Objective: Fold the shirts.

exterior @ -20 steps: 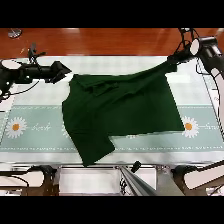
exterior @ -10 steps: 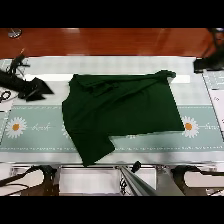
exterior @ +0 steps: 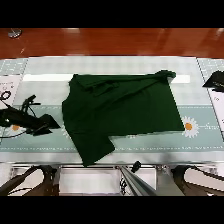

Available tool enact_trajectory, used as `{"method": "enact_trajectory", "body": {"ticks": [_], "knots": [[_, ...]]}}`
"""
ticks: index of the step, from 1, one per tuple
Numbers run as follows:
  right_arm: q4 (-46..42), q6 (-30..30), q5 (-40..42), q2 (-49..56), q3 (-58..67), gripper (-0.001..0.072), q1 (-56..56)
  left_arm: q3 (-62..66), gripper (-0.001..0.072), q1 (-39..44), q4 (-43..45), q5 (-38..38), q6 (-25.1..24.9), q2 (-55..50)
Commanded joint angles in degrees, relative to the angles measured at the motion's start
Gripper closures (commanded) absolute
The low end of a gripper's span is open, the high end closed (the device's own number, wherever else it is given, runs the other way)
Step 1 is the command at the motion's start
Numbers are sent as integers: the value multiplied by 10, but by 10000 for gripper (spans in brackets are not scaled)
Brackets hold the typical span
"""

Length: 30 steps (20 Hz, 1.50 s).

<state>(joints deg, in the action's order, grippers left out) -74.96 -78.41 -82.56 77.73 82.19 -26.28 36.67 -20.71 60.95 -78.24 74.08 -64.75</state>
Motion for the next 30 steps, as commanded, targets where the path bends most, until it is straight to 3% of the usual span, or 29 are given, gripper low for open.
{"method": "enact_trajectory", "body": {"ticks": [1, 4, 9, 10, 12, 13, 16, 17, 18, 21, 30], "knots": [[33, 10, 10, -6, -10, 176, -10, -53, 106, -2, -79, 61, -35, -19], [33, 12, 21, -6, -10, 176, -10, -66, 106, 18, -137, 83, -64, -47], [33, 14, 16, -6, -10, 176, -10, -66, 122, 106, -169, 157, -61, -84], [33, 15, 14, -6, -10, 176, -10, -66, 189, 122, -176, 182, -49, -92], [-5, 31, -1, -6, -14, 176, -10, -66, 610, 137, -178, 208, -40, -99], [-31, 26, -11, -6, -24, 176, -17, -66, 681, 139, -177, 207, -40, -99], [-2, 30, -37, -7, -114, 174, -71, -66, 681, 139, -177, 182, -58, -99], [25, 45, -40, -12, -161, 141, -94, -66, 681, 139, -177, 177, -60, -98], [58, 63, -38, -21, -208, 96, -116, -66, 681, 139, -177, 176, -60, -97], [92, 93, 4, -50, -322, 96, -157, -66, 681, 139, -177, 176, -72, -95], [113, 137, 89, -50, -419, 112, -132, -66, 681, 139, -177, 178, -84, -95]]}}
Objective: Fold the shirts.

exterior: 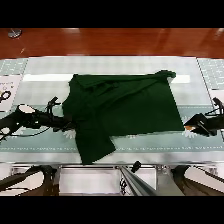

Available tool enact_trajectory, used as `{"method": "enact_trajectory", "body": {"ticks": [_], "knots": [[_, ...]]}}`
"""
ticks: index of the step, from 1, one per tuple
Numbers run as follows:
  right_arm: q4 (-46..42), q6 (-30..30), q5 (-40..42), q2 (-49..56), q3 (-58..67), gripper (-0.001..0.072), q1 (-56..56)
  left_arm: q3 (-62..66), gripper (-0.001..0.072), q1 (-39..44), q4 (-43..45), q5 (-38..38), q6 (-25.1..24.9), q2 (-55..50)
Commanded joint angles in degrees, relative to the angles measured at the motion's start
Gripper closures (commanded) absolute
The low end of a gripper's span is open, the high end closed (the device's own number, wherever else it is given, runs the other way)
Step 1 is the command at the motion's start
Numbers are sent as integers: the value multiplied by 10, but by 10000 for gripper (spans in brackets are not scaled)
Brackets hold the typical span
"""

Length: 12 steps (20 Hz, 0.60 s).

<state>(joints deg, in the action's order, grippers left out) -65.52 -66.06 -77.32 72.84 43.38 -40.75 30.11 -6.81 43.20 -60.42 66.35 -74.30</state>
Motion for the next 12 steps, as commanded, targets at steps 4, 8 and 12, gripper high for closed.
{"method": "enact_trajectory", "body": {"ticks": [4, 8, 12], "knots": [[42, 15, 84, -1, -42, 112, 77, 0, 681, 0, 0, 0, -8, 0], [41, -16, 120, -1, -42, 116, 146, 0, 681, 0, 0, 0, -8, 0], [42, -21, 130, -1, -38, 698, 190, 0, 681, 0, 0, 0, -13, 0]]}}
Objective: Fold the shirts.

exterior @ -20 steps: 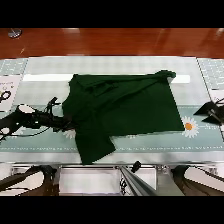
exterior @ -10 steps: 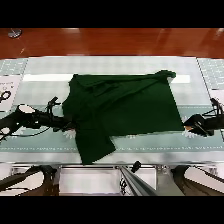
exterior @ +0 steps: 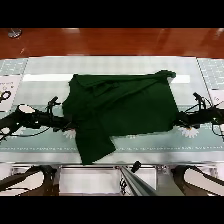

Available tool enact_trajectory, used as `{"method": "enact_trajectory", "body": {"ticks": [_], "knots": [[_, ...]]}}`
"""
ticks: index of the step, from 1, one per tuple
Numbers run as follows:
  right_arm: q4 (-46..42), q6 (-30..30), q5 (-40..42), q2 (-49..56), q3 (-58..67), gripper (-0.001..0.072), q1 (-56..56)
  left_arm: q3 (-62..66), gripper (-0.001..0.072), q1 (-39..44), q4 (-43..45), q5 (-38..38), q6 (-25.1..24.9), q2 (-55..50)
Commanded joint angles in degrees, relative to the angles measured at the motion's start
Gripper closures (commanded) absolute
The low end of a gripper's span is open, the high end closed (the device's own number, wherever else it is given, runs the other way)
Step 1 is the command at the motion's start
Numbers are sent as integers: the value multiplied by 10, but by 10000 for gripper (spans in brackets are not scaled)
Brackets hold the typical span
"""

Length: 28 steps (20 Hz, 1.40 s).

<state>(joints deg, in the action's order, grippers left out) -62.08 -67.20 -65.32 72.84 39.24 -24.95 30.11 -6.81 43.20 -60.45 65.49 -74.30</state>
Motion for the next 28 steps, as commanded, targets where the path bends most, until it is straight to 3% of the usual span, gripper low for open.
{"method": "enact_trajectory", "body": {"ticks": [1, 5, 9, 11, 13, 16, 21, 28], "knots": [[7, -17, 8, -2, 12, 690, 32, 2, 682, 0, 0, 0, -5, 1], [14, -17, -15, -62, 112, 691, 33, 45, 683, 0, 0, -8, -8, 79], [72, 31, 37, -188, 274, 691, 33, 186, 683, 0, -26, -23, 21, 279], [110, 30, 104, -243, 346, 691, 33, 283, 682, 0, -33, 28, 20, 372], [133, 12, 153, -284, 405, 692, 33, 363, 682, 0, -29, 124, 20, 442], [84, -49, 173, -326, 495, 692, 32, 460, 683, 0, 1, 206, 21, 496], [-34, -130, 166, -363, 625, 692, 32, 599, 683, 0, 52, 155, 29, 500], [-128, -177, 4, -368, 746, 692, 33, 697, 683, 0, 230, -43, 182, 500]]}}
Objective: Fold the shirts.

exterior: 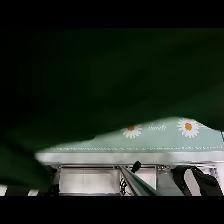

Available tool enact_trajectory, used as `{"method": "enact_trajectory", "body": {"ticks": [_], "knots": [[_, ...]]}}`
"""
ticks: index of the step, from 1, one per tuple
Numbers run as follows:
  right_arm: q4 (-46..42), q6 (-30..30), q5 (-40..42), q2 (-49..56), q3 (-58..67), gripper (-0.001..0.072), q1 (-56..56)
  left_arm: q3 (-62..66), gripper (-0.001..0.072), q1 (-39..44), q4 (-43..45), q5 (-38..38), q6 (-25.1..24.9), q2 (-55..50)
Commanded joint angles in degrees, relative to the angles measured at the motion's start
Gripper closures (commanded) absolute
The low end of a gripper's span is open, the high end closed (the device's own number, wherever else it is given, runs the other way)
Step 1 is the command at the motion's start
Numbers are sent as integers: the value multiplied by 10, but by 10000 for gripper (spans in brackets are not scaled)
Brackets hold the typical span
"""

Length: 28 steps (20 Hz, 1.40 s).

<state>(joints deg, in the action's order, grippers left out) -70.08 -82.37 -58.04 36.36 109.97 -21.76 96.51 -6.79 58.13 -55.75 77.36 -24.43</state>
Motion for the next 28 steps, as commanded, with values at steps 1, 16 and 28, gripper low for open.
{"method": "enact_trajectory", "body": {"ticks": [1, 16, 28], "knots": [[-61, -25, -99, -1, 38, 692, 1, 33, 683, 0, 94, -124, 72, -1], [-75, 1, -297, 318, -137, 692, 1, -226, 683, 0, 136, -229, 53, -276], [-74, -1, 119, 567, -137, 692, 107, -184, 682, 21, -14, 116, -50, -598]]}}
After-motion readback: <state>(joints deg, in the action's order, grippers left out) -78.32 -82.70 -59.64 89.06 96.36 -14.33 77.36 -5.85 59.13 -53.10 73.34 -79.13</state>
